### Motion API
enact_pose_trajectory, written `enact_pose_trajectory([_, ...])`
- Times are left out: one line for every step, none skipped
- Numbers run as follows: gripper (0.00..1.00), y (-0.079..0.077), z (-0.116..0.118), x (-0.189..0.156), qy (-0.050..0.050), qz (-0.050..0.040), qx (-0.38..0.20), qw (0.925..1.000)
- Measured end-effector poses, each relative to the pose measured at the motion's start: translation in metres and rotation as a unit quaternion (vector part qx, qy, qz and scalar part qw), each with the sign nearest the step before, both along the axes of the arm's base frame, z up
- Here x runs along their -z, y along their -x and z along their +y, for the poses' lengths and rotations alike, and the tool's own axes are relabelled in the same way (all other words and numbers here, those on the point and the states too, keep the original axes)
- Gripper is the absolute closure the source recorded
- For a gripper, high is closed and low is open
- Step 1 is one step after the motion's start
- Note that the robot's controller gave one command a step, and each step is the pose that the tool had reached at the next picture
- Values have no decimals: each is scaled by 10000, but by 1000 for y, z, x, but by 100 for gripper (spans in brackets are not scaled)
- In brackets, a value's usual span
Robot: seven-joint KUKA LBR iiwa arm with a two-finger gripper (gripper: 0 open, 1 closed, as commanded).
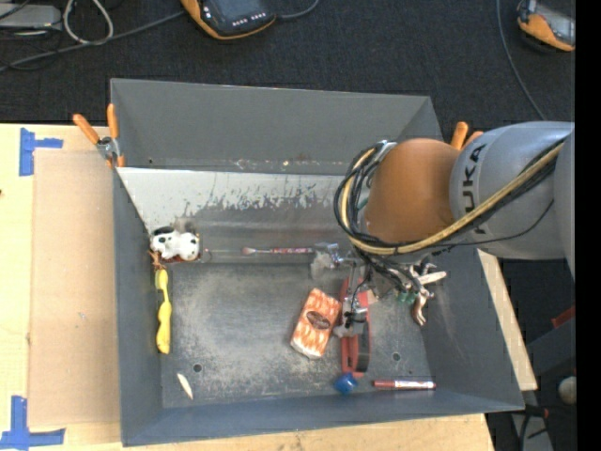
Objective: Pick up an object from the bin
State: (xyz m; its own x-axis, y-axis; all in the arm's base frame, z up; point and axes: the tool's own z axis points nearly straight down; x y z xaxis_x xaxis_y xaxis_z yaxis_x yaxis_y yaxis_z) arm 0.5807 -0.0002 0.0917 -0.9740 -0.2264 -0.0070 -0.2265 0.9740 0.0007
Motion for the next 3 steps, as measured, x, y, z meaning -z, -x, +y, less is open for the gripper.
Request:
enact_pose_trajectory([100, 103, -42, 23, 3, 30, -132, 9999])
enact_pose_trajectory([100, 103, -42, 23, 3, 30, -131, 9999])
enact_pose_trajectory([100, 65, -5, -13, 12, 78, -497, 9987])
